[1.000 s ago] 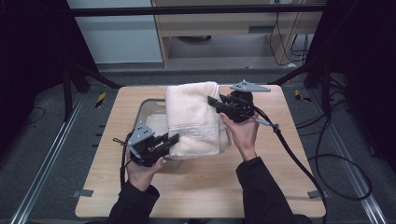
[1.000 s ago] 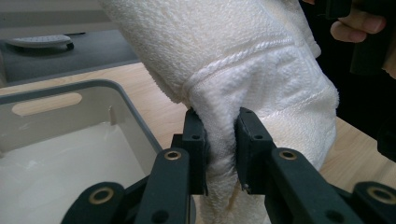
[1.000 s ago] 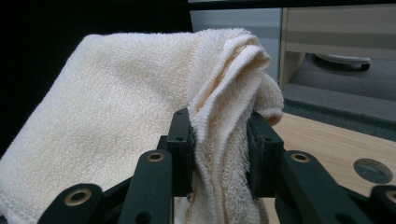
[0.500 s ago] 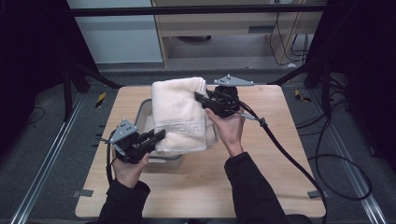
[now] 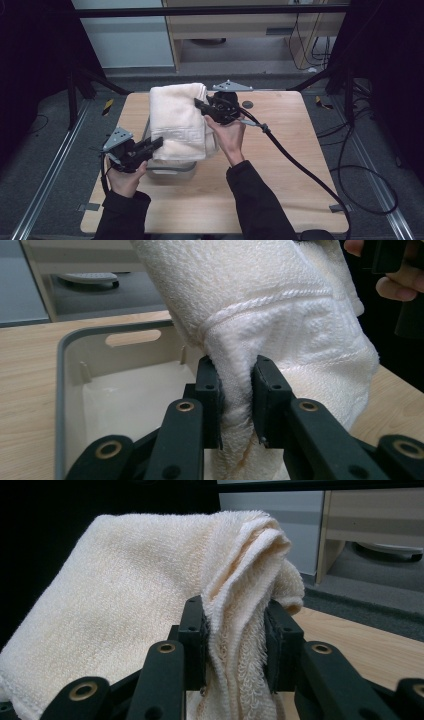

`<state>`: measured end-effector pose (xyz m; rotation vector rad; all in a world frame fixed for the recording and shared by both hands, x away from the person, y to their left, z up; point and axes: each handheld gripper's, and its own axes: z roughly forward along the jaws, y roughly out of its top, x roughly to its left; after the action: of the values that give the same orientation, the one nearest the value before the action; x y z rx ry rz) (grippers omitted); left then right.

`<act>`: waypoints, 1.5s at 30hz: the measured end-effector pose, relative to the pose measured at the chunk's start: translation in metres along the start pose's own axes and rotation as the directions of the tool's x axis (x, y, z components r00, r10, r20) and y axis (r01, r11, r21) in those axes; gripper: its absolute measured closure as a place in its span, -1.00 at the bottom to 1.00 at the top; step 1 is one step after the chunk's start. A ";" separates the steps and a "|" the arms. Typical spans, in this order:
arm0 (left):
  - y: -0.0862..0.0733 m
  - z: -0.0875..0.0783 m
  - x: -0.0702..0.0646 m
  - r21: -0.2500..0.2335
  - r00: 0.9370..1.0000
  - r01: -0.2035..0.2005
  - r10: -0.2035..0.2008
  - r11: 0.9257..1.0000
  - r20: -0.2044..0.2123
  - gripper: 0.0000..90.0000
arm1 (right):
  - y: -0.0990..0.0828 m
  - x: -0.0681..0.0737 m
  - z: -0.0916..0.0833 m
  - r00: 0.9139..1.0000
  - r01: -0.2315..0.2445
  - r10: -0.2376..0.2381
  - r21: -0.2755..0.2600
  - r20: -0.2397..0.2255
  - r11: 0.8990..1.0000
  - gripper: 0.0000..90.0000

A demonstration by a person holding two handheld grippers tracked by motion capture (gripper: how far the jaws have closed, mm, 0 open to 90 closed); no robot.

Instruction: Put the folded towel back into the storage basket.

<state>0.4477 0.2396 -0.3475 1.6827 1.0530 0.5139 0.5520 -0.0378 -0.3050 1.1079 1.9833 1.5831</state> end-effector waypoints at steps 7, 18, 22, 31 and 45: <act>-0.004 -0.006 0.016 0.011 1.000 0.008 -0.008 1.000 -0.020 0.67 | -0.002 0.011 0.017 1.000 -0.005 0.005 0.012 -0.010 1.000 0.49; -0.009 -0.014 0.036 0.020 0.998 0.026 -0.024 0.999 -0.062 0.67 | -0.003 0.027 0.042 1.000 -0.001 0.001 0.027 -0.012 1.000 0.49; -0.011 -0.012 0.041 0.033 0.997 0.022 -0.019 0.999 -0.081 0.67 | -0.006 0.029 0.050 1.000 -0.006 0.006 0.032 -0.009 0.999 0.49; -0.020 -0.001 0.054 0.081 0.995 0.026 -0.018 0.996 -0.101 0.67 | -0.022 0.028 0.071 1.000 -0.007 0.006 0.063 0.013 0.998 0.49; -0.037 0.018 0.065 0.140 0.991 0.027 -0.009 0.990 -0.130 0.67 | -0.046 0.019 0.094 0.999 -0.021 0.017 0.114 0.033 0.993 0.49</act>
<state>0.4815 0.2873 -0.3980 1.7809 1.2216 0.5535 0.5901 0.0344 -0.3732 1.1916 2.0703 1.4670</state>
